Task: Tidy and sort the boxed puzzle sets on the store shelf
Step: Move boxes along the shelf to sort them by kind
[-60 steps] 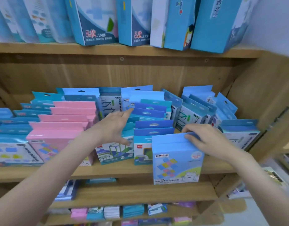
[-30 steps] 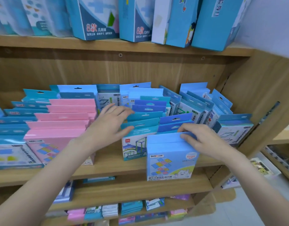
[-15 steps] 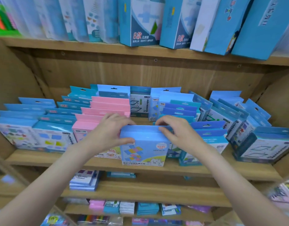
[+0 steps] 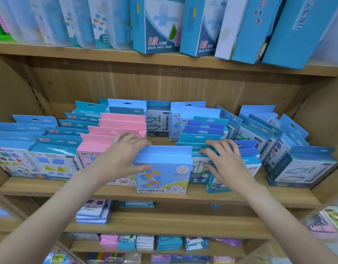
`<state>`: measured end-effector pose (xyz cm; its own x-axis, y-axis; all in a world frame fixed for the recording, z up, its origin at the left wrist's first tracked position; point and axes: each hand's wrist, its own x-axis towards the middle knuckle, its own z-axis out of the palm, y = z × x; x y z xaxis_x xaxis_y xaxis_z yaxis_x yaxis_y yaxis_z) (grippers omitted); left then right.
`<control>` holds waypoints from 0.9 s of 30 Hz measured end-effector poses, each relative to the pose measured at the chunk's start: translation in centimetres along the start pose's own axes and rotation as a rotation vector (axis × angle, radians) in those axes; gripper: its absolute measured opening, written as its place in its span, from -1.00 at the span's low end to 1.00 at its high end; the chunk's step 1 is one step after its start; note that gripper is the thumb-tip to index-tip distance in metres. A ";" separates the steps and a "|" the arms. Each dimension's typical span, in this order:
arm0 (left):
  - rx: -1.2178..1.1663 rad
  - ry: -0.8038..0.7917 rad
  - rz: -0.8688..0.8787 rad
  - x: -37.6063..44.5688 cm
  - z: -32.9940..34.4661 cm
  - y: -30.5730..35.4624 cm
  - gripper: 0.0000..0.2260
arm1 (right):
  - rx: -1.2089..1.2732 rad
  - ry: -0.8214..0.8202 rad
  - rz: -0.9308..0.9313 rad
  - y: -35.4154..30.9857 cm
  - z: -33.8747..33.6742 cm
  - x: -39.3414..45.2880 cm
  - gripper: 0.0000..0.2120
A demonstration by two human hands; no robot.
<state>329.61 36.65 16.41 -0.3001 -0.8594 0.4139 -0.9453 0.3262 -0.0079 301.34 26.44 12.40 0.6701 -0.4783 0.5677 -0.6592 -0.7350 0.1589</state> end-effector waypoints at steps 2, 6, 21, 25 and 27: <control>-0.017 -0.008 -0.028 0.1 0.0 0.0 -0.53 | -0.003 0.014 0.003 0.6 0.0 -0.3 -0.66; 0.007 -0.025 -0.059 0.5 0.1 0.4 -0.54 | 0.010 -0.011 0.021 2.1 -0.1 -0.8 -0.66; -0.003 0.010 -0.030 0.0 0.3 -0.1 -0.51 | 0.050 -0.060 0.019 5.5 -1.0 -2.0 -0.61; 0.057 0.090 -0.055 0.4 0.8 0.3 -0.53 | 0.058 -0.097 -0.001 5.9 -1.3 -2.1 -0.58; 0.097 0.113 -0.072 0.6 1.2 0.4 -0.56 | 0.039 -0.121 -0.040 5.7 -1.5 -2.1 -0.60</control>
<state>328.93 35.75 15.59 -0.2202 -0.8277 0.5162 -0.9733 0.2215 -0.0601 295.65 24.03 13.31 0.7333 -0.5012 0.4593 -0.6190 -0.7716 0.1463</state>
